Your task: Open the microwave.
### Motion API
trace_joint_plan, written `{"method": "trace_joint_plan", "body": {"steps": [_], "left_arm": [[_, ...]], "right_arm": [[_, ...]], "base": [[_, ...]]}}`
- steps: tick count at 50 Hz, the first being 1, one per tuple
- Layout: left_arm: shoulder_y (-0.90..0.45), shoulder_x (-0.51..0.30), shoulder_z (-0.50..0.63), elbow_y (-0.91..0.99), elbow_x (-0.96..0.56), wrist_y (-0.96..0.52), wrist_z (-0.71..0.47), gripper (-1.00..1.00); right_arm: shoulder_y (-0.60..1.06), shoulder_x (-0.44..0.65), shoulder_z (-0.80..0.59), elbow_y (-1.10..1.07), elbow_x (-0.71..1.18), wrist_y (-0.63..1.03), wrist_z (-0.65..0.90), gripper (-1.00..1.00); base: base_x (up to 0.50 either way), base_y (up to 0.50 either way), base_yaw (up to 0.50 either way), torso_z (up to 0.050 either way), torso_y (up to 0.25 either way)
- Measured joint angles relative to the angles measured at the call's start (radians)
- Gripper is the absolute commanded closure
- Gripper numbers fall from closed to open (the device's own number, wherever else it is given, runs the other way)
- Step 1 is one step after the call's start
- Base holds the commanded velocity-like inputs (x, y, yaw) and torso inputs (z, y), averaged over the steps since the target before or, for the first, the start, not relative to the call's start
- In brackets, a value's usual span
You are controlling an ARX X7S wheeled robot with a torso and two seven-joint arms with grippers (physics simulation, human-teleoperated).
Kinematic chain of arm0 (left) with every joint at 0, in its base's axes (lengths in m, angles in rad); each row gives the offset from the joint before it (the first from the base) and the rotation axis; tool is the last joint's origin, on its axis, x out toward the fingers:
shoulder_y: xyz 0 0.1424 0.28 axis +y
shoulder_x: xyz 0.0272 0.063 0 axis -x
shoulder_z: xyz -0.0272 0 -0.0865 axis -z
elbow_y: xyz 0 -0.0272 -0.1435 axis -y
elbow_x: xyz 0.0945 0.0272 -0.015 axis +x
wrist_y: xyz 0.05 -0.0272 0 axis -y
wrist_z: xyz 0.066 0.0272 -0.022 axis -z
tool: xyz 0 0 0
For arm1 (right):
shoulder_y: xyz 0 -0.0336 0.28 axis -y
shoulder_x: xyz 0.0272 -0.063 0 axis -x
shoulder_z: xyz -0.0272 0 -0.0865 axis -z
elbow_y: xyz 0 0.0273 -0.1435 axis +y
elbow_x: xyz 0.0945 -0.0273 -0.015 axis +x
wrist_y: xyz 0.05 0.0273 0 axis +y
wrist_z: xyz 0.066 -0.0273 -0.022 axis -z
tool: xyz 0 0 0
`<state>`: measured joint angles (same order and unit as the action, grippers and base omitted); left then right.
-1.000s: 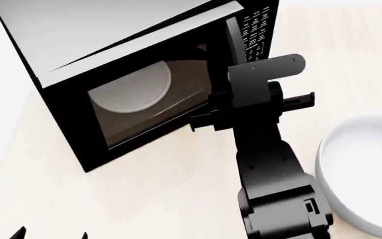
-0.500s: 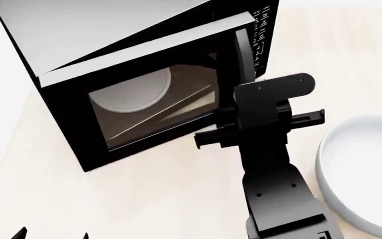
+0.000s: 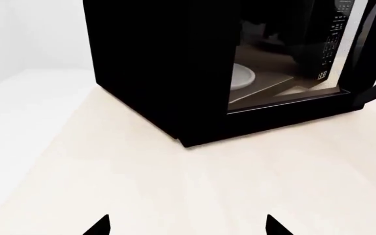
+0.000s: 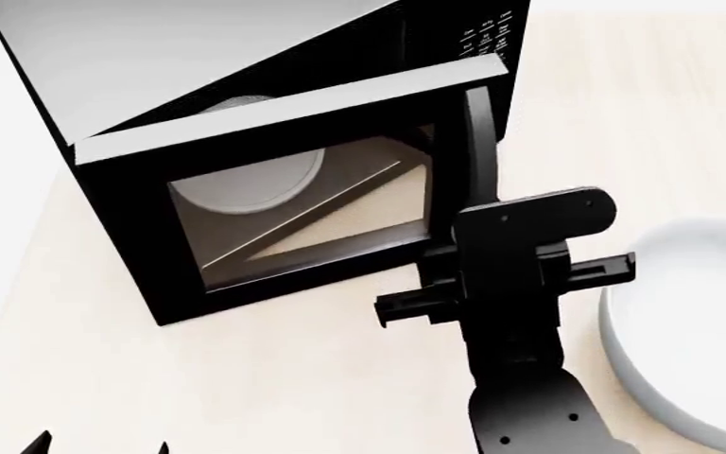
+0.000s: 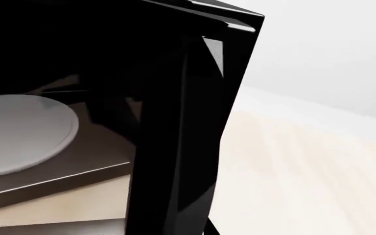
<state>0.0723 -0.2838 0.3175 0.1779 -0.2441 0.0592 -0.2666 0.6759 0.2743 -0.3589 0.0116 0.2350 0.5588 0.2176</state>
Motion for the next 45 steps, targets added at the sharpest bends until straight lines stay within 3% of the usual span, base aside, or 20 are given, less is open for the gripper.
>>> {"method": "trace_joint_plan", "body": {"steps": [45], "left_arm": [[0.004, -0.014, 0.013, 0.009, -0.007, 0.006, -0.016, -1.00]], "right_arm": [[-0.194, 0.057, -0.008, -0.275, 0.014, 0.050, 0.108, 1.00]], "base": [[0.00, 0.00, 0.00, 0.001, 0.003]]}}
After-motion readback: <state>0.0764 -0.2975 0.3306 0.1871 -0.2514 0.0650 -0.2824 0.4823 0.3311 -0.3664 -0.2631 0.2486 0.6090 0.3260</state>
